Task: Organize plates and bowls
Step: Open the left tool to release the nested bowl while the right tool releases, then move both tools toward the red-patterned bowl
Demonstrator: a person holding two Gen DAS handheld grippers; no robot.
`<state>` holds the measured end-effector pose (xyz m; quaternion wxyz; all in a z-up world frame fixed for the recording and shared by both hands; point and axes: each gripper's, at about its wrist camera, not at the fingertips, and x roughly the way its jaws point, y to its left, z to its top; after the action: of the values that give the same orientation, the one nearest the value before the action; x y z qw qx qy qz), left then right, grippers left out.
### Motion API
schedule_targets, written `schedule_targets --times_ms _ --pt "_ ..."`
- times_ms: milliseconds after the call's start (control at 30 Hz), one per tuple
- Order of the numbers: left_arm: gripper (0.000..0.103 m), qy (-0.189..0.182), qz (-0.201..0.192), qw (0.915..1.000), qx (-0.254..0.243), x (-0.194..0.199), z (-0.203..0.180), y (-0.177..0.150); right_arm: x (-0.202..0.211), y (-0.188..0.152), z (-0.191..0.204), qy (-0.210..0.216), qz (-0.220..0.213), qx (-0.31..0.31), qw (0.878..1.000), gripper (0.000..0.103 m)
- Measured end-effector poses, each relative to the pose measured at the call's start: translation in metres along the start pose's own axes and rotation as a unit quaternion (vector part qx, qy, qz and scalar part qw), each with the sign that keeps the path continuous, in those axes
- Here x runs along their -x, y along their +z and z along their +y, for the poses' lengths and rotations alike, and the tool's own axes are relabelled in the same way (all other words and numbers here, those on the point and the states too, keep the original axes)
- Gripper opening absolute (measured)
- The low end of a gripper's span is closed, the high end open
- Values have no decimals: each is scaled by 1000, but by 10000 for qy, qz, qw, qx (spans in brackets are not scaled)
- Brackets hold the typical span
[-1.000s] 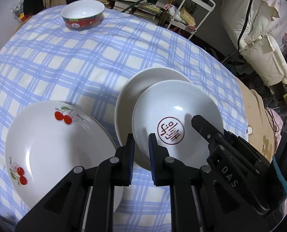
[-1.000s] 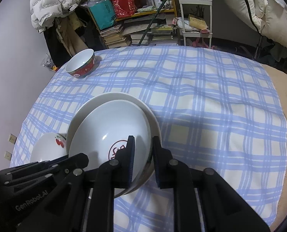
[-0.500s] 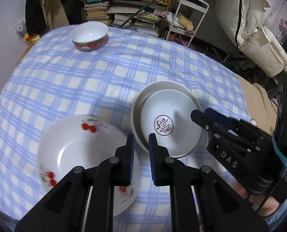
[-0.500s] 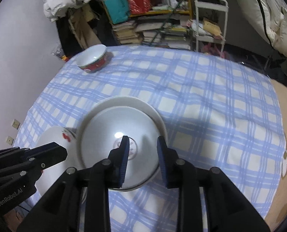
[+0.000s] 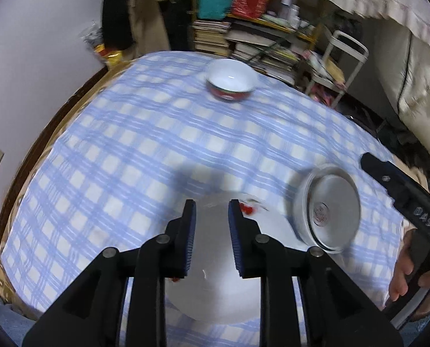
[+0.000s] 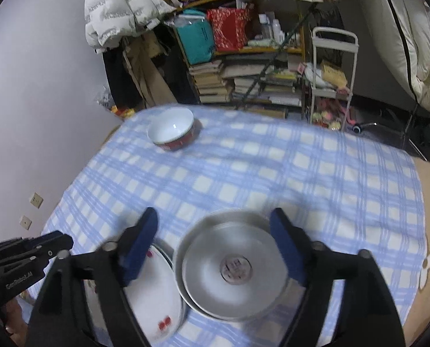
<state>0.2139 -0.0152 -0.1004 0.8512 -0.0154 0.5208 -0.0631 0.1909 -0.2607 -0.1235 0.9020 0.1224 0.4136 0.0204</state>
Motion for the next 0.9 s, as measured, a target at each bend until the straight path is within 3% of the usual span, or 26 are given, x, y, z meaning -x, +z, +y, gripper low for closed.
schedule_targets --times_ms 167,233,367,433,533,700,900 --pt "31 121 -41 9999 116 -16 24 16 -15 18 16 58 -26 -20 10000 90" --pt "42 148 -104 9998 128 -22 29 26 -26 25 22 53 -3 -5 10000 91" --pt "53 199 -308 9992 138 -32 33 45 -50 39 30 -21 58 -15 10000 91" --pt "63 293 -356 9989 99 -41 34 56 -65 47 30 -75 131 -72 9999 91" --pt "68 357 -455 9983 77 -54 37 71 -87 59 24 -121 265 -272 9992 91" --pt "74 164 -621 9979 -55 -79 32 101 -122 78 10 62 495 -715 9962 91" --pt "74 199 -550 9979 -272 -113 18 130 -165 99 6 197 626 -865 9941 91"
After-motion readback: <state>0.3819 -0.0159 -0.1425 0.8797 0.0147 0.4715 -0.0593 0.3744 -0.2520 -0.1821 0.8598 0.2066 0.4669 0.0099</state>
